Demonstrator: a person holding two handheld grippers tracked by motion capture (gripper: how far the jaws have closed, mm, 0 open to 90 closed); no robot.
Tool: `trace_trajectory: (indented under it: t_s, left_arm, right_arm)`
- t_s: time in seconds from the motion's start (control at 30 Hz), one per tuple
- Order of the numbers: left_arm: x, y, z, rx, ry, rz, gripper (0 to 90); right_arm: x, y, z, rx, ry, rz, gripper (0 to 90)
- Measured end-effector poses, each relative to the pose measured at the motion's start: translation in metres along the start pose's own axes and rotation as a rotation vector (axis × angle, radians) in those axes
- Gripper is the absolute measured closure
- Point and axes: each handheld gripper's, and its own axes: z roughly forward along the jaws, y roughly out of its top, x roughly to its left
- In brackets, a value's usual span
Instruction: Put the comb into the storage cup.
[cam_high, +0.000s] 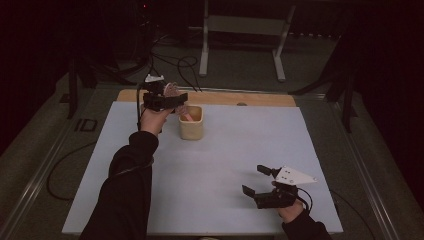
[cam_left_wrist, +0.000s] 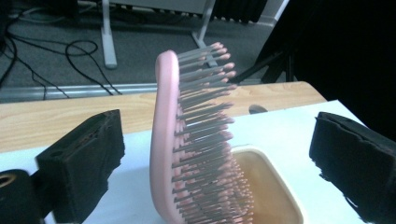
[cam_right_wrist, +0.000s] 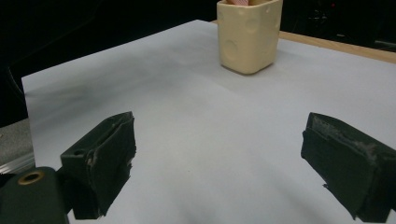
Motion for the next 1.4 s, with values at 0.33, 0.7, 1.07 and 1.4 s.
trace_trajectory:
  t_s: [0.33,0.7,1.07,1.4]
  left_arm:
    - [-0.005,-0.001,-0.009,0.018,-0.046,0.021,0.4]
    - [-0.004,-0.002,-0.020,0.037,-0.067,0.066,0.3]
    - [-0.006,-0.002,-0.035,0.043,-0.087,0.112,0.3]
    - [-0.004,-0.006,-0.049,0.051,-0.098,0.142,0.3]
  right_arm:
    - [0.000,0.001,-0.002,-0.003,-0.006,-0.002,9.7]
    - [0.001,0.002,-0.002,-0.003,-0.006,-0.005,9.7]
    - [-0.001,0.001,-0.002,-0.003,-0.010,-0.002,9.7]
    - [0.001,0.001,-0.001,-0.001,-0.008,-0.005,9.7]
